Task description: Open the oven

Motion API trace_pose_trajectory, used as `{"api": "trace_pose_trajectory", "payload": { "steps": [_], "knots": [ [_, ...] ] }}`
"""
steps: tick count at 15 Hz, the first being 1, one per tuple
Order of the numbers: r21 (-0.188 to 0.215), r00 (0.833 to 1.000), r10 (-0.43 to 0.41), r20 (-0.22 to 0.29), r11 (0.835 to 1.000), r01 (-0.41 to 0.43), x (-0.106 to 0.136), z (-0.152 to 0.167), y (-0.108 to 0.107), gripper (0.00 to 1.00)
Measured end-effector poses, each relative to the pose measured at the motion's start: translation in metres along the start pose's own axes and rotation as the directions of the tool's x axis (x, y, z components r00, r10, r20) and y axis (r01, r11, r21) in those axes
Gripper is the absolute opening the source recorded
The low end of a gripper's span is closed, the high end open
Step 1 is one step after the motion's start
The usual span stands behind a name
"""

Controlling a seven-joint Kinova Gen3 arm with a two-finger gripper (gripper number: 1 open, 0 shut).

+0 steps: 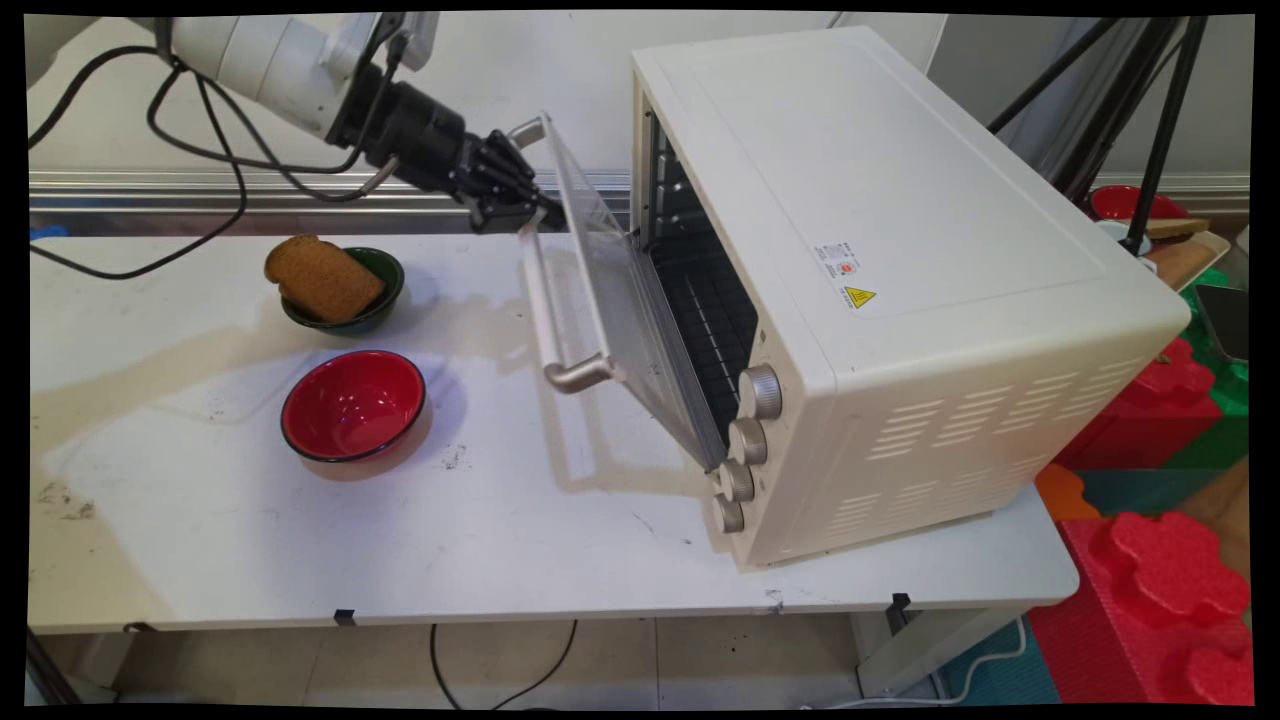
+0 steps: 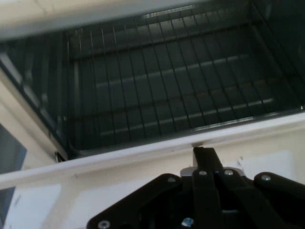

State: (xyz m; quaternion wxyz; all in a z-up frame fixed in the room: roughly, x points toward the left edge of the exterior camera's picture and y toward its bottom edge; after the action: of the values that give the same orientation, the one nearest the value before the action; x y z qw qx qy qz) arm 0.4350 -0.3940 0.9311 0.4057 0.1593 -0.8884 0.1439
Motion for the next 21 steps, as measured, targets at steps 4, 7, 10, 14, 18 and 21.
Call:
{"api": "trace_pose_trajectory", "payload": {
  "steps": [4, 7, 10, 14, 18, 21],
  "knots": [
    [-0.01, 1.0, -0.001, 0.03, 1.0, 0.001, -0.017, -0.006, 0.004, 0.0],
    [-0.013, 0.999, -0.006, 0.043, 1.0, 0.006, -0.027, -0.01, 0.008, 0.0],
    [-0.018, 0.998, -0.008, 0.056, 1.0, 0.009, -0.037, -0.013, 0.012, 0.0],
    [-0.02, 0.997, -0.012, 0.071, 1.0, 0.014, -0.049, -0.019, 0.017, 0.0],
    [-0.021, 0.996, -0.015, 0.084, 1.0, 0.017, -0.063, -0.023, 0.022, 0.0],
    [-0.02, 0.995, -0.018, 0.094, 1.0, 0.02, -0.075, -0.026, 0.025, 0.0]
  ]
}}
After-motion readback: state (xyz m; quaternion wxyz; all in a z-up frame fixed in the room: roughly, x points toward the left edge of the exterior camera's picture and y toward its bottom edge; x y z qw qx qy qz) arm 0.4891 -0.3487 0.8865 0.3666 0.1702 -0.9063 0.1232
